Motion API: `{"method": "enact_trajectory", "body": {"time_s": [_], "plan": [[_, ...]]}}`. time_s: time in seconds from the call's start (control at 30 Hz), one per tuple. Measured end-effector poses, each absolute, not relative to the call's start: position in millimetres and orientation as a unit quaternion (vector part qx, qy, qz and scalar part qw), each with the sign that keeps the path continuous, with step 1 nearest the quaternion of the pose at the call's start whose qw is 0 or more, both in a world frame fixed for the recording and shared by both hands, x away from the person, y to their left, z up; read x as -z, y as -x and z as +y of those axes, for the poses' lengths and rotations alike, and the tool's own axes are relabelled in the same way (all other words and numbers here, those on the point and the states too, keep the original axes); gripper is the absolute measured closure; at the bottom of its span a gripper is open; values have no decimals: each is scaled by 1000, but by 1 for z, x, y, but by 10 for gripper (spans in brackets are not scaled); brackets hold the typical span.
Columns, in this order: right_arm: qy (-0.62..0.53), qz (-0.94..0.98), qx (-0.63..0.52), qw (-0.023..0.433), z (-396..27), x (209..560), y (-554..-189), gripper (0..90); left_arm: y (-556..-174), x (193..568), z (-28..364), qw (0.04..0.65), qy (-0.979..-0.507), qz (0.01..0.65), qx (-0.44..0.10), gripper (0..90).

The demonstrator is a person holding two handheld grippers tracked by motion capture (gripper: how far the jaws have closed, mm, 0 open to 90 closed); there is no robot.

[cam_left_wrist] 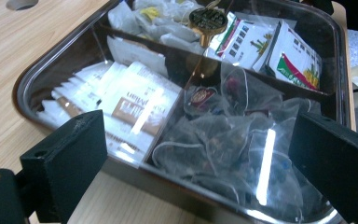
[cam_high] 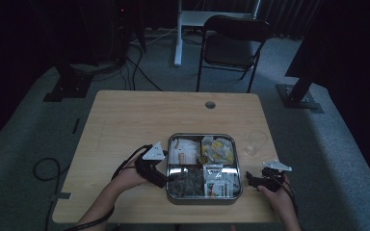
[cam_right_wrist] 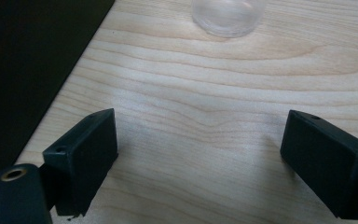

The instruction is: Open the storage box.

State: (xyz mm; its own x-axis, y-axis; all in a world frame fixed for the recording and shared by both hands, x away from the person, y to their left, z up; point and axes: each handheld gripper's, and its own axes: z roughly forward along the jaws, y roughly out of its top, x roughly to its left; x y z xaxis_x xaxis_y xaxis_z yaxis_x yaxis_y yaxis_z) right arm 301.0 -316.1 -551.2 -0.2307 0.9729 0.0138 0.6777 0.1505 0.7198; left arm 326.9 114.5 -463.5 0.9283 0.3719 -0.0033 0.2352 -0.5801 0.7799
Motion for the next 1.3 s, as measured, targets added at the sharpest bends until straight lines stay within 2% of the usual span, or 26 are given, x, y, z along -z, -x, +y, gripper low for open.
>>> {"method": "enact_trajectory", "body": {"time_s": [1.07, 1.3], "plan": [[-573, 720, -311, 238, -316, 551, -301, 102, -347, 467, 46, 413, -899, 137, -56, 45], [-573, 720, -312, 238, -316, 551, -301, 102, -355, 469, 37, 405, -901, 140, -61, 75]]}}
